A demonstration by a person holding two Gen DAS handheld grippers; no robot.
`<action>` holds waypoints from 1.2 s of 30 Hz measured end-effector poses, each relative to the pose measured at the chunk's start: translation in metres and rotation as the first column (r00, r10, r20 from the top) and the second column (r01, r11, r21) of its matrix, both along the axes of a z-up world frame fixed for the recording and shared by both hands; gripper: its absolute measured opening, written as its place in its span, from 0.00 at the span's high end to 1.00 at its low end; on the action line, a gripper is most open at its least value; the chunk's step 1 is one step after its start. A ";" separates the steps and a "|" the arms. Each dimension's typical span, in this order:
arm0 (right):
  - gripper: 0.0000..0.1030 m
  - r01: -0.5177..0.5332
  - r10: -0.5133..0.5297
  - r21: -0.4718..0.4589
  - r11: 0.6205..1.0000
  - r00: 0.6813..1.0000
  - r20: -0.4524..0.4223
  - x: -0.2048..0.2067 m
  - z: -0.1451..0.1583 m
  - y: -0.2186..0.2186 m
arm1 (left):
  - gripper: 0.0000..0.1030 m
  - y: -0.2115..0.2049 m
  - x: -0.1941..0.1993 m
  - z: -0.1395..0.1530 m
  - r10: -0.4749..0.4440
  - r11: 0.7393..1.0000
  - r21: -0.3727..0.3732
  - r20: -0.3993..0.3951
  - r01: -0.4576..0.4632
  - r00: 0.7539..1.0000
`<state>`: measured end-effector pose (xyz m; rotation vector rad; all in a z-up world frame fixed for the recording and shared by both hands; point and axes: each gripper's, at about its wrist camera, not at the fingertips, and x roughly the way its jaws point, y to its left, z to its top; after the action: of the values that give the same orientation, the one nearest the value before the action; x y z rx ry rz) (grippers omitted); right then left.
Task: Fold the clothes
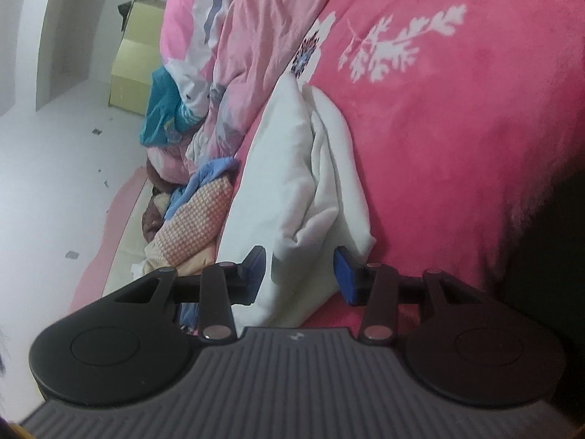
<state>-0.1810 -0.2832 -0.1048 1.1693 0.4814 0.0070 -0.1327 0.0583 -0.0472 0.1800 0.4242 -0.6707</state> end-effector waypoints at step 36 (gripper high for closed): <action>0.79 -0.336 0.432 -0.762 0.554 0.898 -0.081 0.107 0.104 0.149 | 0.83 0.052 0.080 -0.046 -0.132 0.891 -0.435 -0.526 -0.132 0.840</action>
<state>-0.0745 -0.1337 -0.0011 0.1900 0.5532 0.2364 -0.0531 0.1104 -0.0935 -0.4809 0.8001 -0.8027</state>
